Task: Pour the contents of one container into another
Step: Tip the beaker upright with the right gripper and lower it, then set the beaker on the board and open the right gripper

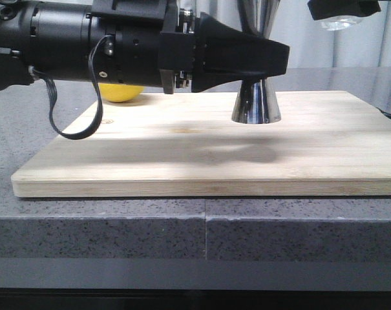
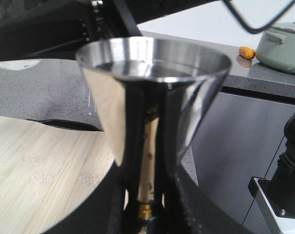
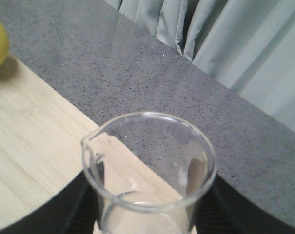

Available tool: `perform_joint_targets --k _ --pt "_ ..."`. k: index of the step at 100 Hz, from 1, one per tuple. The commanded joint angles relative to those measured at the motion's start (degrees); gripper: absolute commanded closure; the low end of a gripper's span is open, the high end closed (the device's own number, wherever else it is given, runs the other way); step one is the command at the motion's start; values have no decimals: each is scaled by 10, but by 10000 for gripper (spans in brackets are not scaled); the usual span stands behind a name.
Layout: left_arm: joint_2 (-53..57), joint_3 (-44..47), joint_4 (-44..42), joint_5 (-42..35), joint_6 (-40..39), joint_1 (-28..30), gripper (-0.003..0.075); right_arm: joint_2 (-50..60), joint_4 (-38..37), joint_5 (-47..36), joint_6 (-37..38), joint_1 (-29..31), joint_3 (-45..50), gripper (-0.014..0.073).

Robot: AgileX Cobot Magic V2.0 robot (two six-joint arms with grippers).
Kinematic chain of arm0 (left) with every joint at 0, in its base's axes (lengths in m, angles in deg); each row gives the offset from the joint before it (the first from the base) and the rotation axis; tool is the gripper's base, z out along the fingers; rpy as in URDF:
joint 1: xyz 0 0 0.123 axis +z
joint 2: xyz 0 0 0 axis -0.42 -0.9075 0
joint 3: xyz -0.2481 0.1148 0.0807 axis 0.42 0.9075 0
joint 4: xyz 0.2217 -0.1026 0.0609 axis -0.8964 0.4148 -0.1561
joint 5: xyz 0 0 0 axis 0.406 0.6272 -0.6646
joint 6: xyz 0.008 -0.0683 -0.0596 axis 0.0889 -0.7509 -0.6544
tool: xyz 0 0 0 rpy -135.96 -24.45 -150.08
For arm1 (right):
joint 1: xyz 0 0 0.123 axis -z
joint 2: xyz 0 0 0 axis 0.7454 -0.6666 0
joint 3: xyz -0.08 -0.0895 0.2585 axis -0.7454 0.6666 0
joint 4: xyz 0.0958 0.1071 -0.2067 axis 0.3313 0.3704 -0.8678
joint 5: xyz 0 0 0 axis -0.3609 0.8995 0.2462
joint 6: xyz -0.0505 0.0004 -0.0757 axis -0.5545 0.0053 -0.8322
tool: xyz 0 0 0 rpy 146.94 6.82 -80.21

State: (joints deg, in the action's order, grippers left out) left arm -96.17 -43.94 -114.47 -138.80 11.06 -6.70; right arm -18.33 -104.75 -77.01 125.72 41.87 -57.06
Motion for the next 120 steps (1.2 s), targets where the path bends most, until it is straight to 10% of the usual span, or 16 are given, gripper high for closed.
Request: perform_joint_targets --k 1,37,120 --pt "33 -15 28 -43 -5 -2 741 -9 53 -88 5 42 -21 366" --pt "33 -15 28 -43 -5 -2 741 -123 72 -233 -29 84 -21 366" --pt "33 -15 28 -43 -5 -2 741 -195 164 -272 -137 84 -21 366"
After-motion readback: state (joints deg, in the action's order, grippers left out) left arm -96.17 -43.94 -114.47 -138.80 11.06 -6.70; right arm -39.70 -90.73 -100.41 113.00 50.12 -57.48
